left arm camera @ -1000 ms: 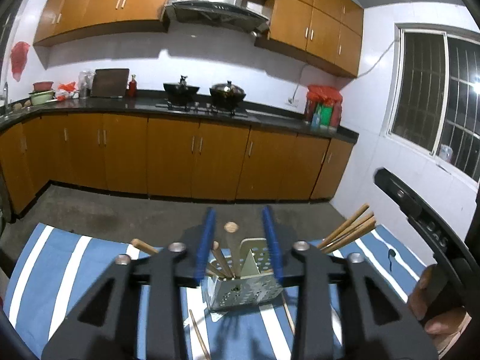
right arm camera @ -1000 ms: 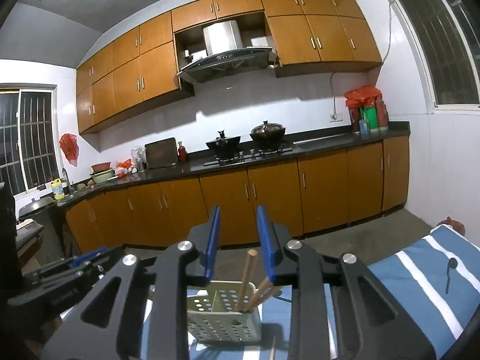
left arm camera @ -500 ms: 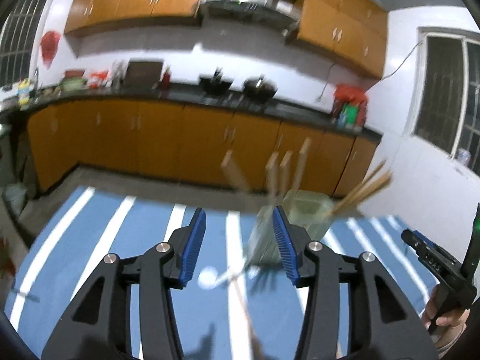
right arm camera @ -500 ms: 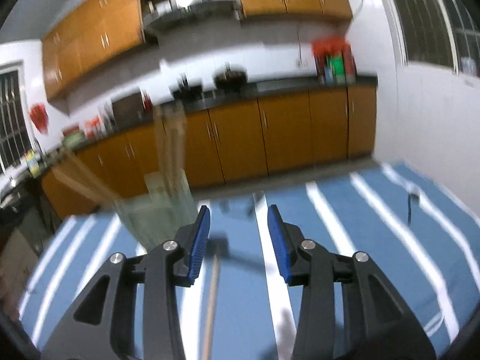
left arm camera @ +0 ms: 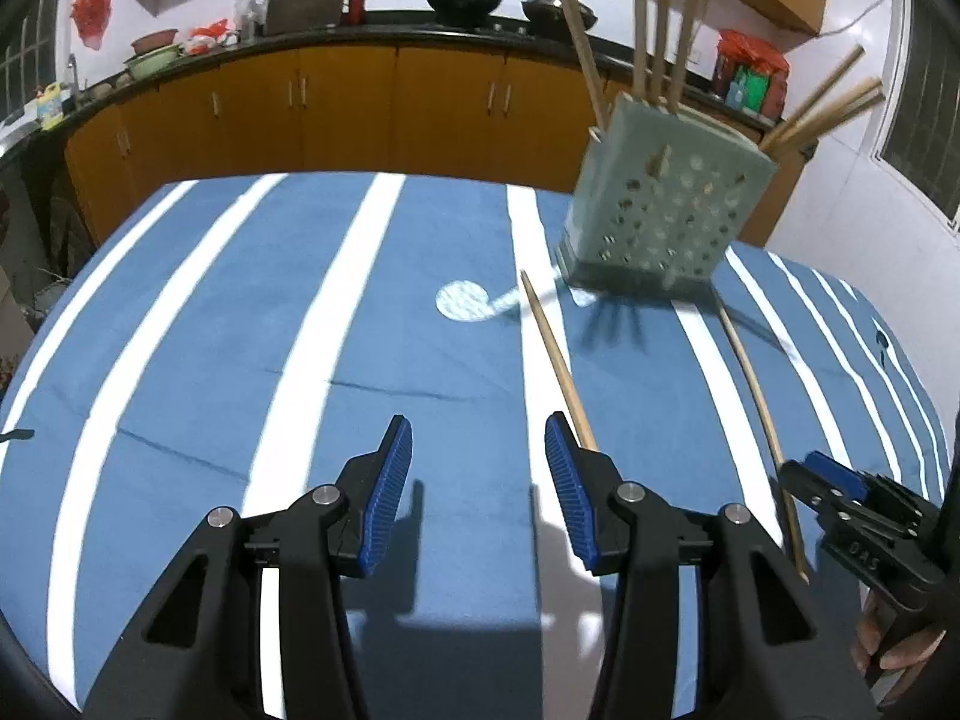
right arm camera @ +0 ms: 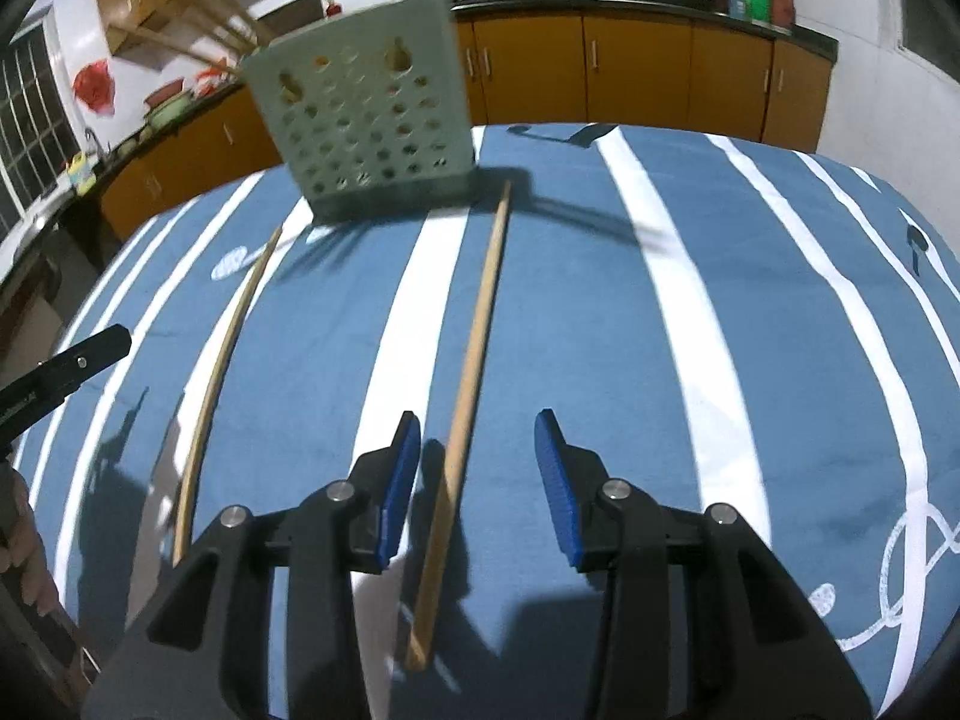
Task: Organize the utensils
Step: 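Grasp the last chopstick with the left tool while the right tool grasps another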
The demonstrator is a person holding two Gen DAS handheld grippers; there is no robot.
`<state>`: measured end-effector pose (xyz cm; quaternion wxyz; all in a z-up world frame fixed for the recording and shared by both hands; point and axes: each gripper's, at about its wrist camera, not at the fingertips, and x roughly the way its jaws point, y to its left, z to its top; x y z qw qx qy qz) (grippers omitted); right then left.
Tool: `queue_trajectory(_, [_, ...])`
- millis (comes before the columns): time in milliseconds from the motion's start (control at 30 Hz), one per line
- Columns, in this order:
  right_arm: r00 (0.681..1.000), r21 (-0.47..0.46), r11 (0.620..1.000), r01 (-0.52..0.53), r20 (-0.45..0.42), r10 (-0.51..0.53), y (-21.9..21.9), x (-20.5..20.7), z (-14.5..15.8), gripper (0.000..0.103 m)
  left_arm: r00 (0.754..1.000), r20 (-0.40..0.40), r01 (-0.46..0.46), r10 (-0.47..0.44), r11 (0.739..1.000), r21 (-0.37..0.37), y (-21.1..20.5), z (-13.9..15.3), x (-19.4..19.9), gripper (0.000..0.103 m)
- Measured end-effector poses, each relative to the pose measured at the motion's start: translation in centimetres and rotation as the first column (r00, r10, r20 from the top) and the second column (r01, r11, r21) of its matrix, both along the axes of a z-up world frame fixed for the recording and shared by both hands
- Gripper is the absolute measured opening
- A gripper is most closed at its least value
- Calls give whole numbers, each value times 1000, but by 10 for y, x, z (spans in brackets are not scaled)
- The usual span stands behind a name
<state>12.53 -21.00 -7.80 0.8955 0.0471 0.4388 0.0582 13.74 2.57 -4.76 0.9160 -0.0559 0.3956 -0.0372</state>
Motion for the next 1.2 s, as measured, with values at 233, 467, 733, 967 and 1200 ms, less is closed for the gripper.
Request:
queue_trajectory(233, [999, -79, 995, 53, 8, -52, -9, 11, 6, 8, 998, -39, 53, -54, 999, -11, -24, -16, -3, 47])
queue_trajectory(467, [992, -65, 990, 126, 4, -126, -37, 16, 4, 8, 991, -80, 107, -106, 994, 7, -51, -28, 0, 46])
queue_trajectory(733, [992, -69, 990, 122, 7, -122, -38, 19, 4, 8, 992, -82, 100, -92, 989, 105, -61, -34, 6, 10])
queue_trajectory(967, [994, -81, 990, 114, 10, -113, -36, 23, 4, 8, 997, -83, 19, -10, 993, 115, -20, -33, 24, 8])
queue_trajectory(1200, [992, -161, 978, 129, 33, -125, -35, 40, 3, 8, 997, -69, -32, 42, 990, 136, 7, -33, 36, 8])
